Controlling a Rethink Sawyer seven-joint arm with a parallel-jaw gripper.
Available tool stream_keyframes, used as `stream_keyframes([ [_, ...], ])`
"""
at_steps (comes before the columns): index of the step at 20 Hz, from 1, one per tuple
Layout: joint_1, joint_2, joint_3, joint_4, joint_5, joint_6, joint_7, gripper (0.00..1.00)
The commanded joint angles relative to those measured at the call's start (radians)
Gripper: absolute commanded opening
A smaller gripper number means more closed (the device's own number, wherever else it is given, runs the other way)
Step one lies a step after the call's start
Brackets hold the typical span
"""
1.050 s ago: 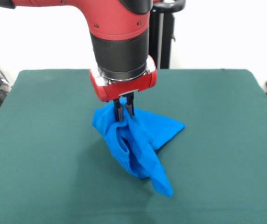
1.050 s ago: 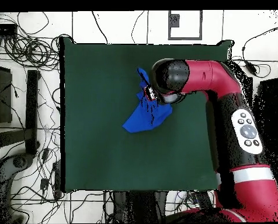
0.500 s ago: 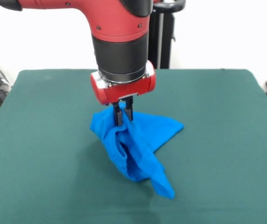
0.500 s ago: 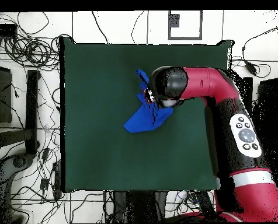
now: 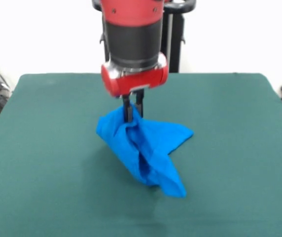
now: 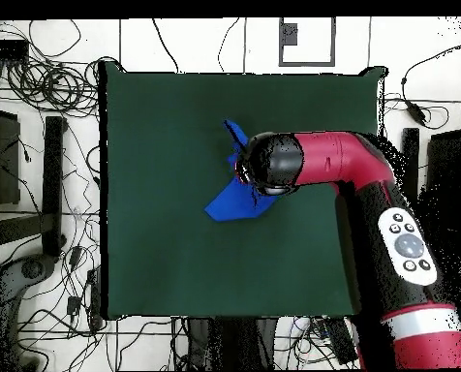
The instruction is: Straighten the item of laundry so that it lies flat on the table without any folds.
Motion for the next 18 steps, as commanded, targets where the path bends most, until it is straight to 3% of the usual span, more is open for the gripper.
stream_keyframes([
  [1, 0.042, -0.153, -0.012, 0.239, 0.064, -0.003, 0.11, 0.0],
  [8, 0.042, -0.246, -0.008, 0.308, 0.129, 0.022, 0.106, 0.0],
  [14, 0.042, -0.27, -0.022, 0.382, 0.134, -0.054, 0.122, 0.0],
  [18, 0.063, -0.259, -0.036, 0.377, 0.125, -0.066, 0.144, 0.0],
])
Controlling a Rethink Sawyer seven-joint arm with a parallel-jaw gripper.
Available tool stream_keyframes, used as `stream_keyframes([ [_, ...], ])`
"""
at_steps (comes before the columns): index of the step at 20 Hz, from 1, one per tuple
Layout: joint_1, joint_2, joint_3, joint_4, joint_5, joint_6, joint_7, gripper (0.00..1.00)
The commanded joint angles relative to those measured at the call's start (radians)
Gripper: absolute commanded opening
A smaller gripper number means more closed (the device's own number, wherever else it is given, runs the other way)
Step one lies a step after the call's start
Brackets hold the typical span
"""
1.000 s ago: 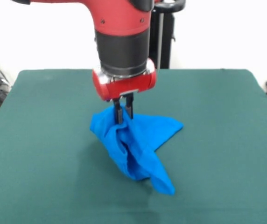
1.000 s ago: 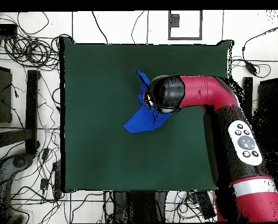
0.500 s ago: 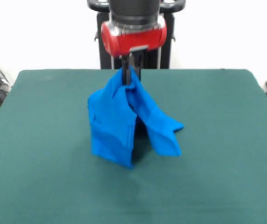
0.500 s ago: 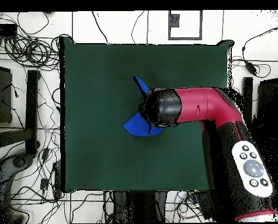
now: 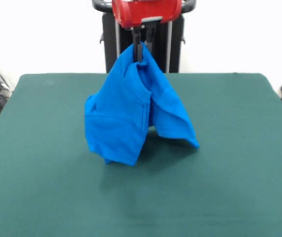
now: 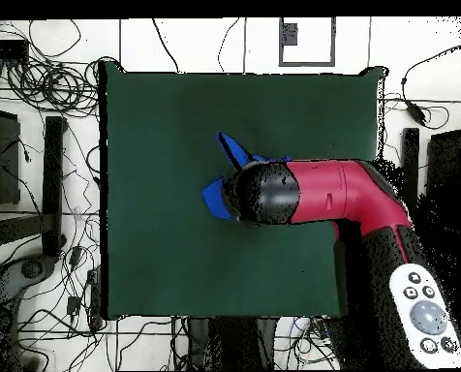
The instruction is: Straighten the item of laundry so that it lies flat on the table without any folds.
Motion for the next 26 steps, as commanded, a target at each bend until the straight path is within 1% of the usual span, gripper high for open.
stream_keyframes([
  [1, 0.064, 0.002, -0.022, 0.163, 0.022, -0.063, 0.148, 0.0],
  [8, 0.088, 0.014, -0.044, 0.151, 0.022, -0.076, 0.156, 0.0],
  [11, 0.097, 0.005, -0.05, 0.164, 0.023, -0.09, 0.16, 0.0],
  [16, 0.102, -0.039, -0.051, 0.215, 0.031, -0.113, 0.153, 0.0],
  [19, 0.105, -0.086, -0.044, 0.227, 0.058, -0.07, 0.132, 0.0],
  [26, 0.092, -0.133, -0.036, 0.245, 0.093, -0.038, 0.099, 0.0],
])
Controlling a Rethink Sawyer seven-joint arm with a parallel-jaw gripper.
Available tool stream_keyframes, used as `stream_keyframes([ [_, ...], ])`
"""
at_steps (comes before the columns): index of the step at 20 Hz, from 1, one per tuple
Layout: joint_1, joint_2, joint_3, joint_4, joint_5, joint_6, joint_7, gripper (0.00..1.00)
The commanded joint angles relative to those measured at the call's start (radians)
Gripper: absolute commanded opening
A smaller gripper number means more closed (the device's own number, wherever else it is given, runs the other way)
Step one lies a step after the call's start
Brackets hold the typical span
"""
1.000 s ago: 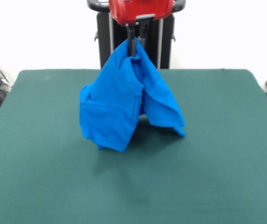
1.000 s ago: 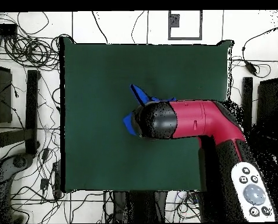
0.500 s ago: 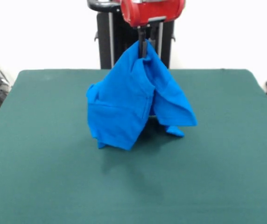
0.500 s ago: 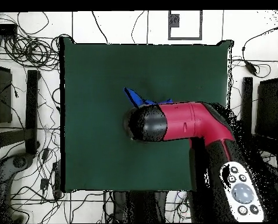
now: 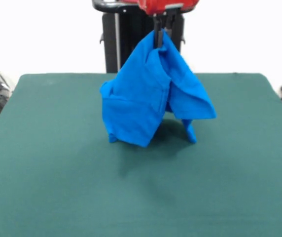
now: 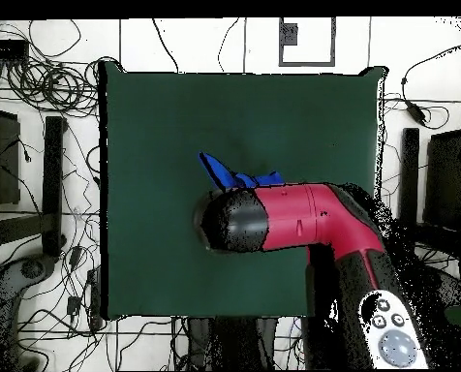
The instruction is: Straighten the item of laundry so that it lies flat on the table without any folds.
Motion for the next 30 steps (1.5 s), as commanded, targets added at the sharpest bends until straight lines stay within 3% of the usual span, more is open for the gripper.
stream_keyframes([
  [1, 0.027, -0.053, 0.002, 0.129, 0.065, 0.012, 0.094, 0.0],
  [17, 0.024, -0.071, -0.001, 0.165, 0.07, -0.02, 0.085, 0.0],
  [30, 0.01, -0.211, 0.001, 0.249, 0.144, 0.028, 0.033, 0.0],
])
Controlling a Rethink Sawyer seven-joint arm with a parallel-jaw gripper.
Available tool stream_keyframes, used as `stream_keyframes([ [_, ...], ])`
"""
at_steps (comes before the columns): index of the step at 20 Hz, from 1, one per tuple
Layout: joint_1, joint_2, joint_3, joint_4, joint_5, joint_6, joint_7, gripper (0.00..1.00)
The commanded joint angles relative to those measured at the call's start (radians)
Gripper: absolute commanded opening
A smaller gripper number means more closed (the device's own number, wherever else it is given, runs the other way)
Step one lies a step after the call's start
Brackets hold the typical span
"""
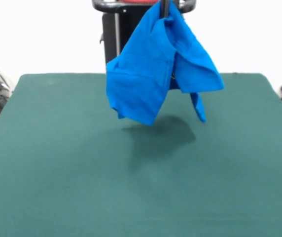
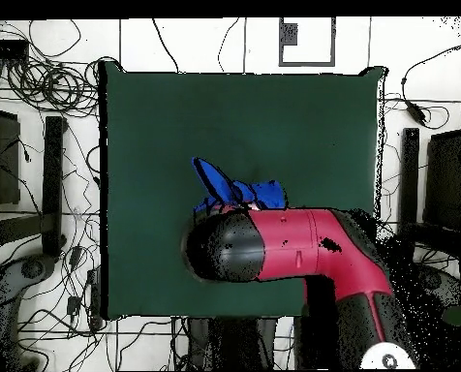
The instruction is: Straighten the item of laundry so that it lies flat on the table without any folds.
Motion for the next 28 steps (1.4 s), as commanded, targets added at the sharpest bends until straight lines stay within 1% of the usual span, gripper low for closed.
stream_keyframes([
  [1, 0.014, -0.08, -0.001, 0.147, 0.071, 0.04, 0.036, 0.0],
  [6, 0.0, -0.095, 0.004, 0.064, 0.105, 0.175, 0.017, 0.0],
  [8, -0.005, -0.101, 0.005, 0.055, 0.12, 0.21, 0.016, 0.0],
  [10, -0.004, -0.127, 0.001, 0.071, 0.135, 0.213, 0.013, 0.0],
  [12, 0.005, -0.149, -0.006, 0.088, 0.127, 0.225, 0.008, 0.0],
  [17, 0.012, -0.167, -0.019, 0.162, 0.127, 0.13, 0.018, 0.0],
  [20, 0.017, -0.178, -0.026, 0.184, 0.129, 0.111, 0.022, 0.0],
  [21, 0.018, -0.186, -0.03, 0.198, 0.134, 0.086, 0.019, 1.0],
  [24, 0.016, -0.188, -0.035, 0.23, 0.146, 0.015, 0.031, 1.0],
  [26, 0.012, -0.185, -0.039, 0.243, 0.14, -0.023, 0.031, 1.0],
  [28, 0.01, -0.181, -0.039, 0.244, 0.136, -0.023, 0.025, 1.0],
])
